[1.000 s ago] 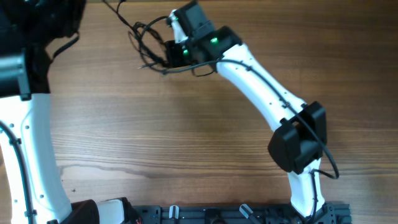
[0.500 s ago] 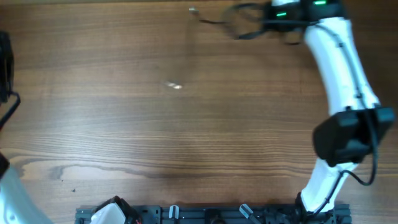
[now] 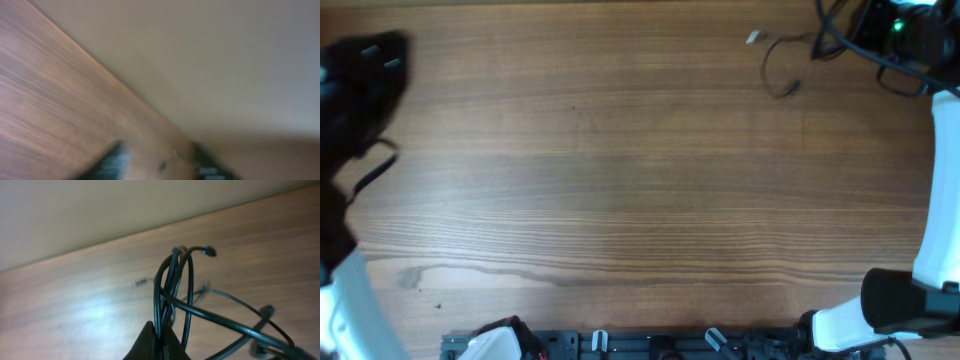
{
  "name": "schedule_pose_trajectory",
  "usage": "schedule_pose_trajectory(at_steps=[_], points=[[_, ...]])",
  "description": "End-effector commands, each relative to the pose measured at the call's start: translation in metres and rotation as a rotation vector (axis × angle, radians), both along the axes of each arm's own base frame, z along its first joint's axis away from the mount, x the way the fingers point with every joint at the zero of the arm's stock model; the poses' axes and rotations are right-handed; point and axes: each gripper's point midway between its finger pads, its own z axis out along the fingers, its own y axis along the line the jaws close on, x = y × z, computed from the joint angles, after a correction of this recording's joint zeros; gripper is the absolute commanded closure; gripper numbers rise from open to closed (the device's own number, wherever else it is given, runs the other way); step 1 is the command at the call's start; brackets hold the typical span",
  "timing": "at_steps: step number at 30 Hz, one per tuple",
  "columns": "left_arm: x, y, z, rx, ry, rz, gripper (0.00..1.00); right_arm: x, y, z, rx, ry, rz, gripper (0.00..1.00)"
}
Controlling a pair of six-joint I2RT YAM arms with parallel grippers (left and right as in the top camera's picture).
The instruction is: Untangle cables
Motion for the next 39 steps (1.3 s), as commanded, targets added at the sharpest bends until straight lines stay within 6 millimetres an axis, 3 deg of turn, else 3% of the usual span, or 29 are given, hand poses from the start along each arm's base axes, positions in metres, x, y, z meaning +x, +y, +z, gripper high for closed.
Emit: schedule_pose_trajectory(at_steps=[1,5,8,12,17,20,23,26,34,39], points=[[0.026,-0.067,-0.023,0.142,0.005,-0.314,0.0,-0.022,0.052,0.02,0.069,-0.031,0.168,0.96],[0.054,-0.147,-0.057,0.19,0.014,-0.609,0.0,-0.033,0.097,0.018,0.072,-0.011,0.278,0.96],[0.056,-0.205,-0.073,0.164,-0.046,-0.88,0.0,-0.041,0.127,0.018,0.073,-0.007,0.353,0.96],[0.052,-0.247,-0.079,0.094,-0.156,-1.125,0.0,-0.056,0.157,0.014,0.073,0.017,0.432,0.96],[0.064,-0.254,-0.088,0.114,-0.203,-1.162,0.0,-0.07,0.172,0.008,0.075,0.06,0.477,0.96],[0.059,-0.262,-0.09,0.203,-0.296,-1.227,0.0,-0.079,0.189,0.014,0.123,0.044,0.588,0.96],[0.052,-0.27,-0.093,0.297,-0.391,-1.289,0.0,-0.082,0.194,0.018,0.142,0.034,0.614,0.96],[0.061,-0.267,-0.1,0.379,-0.383,-1.254,0.0,-0.092,0.2,0.034,0.184,-0.001,0.655,0.96],[0.066,-0.263,-0.107,0.425,-0.361,-1.23,0.0,-0.126,0.189,0.083,0.217,-0.113,0.635,0.96],[0.062,-0.28,-0.116,0.411,-0.35,-1.273,0.0,-0.148,0.183,0.096,0.217,-0.144,0.639,0.96]])
